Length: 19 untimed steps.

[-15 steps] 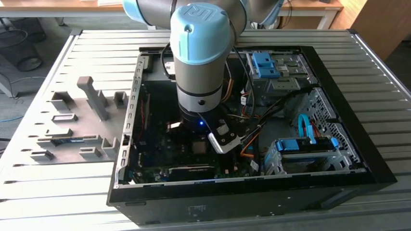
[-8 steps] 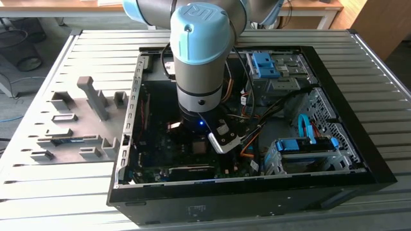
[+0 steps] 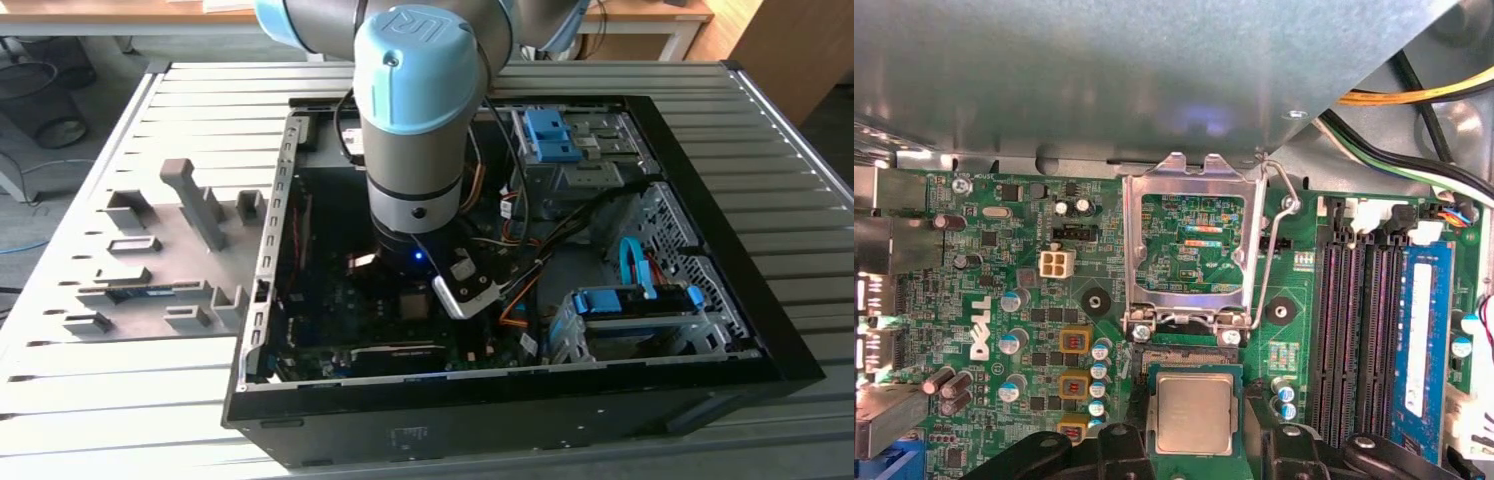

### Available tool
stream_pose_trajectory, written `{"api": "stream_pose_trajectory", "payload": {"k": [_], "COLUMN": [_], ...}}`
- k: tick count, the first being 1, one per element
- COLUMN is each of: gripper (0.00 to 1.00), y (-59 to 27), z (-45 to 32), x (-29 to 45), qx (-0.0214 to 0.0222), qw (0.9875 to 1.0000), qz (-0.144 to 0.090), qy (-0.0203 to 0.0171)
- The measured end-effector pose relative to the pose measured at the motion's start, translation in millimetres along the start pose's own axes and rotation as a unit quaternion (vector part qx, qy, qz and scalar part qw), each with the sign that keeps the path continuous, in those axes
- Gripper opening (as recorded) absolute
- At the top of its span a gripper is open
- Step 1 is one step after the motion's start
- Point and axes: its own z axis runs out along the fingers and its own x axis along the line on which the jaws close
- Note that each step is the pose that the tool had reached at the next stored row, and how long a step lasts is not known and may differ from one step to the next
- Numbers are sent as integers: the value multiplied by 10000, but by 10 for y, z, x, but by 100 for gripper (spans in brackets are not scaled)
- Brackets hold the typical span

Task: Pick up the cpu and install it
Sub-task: 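Place the cpu into insertion slot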

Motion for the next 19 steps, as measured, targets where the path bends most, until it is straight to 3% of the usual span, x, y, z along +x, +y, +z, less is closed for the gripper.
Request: {"api": "stream_pose_trajectory", "payload": {"k": [7,13,19], "gripper": [45,45,45], "y": [-1,1,1], "z": [-45,-43,-39], "x": [5,37,42], "qx": [-7,-110,-94], "qw": [10000,9999,9999], "qz": [7,45,107], "qy": [-4,-8,-7]}}
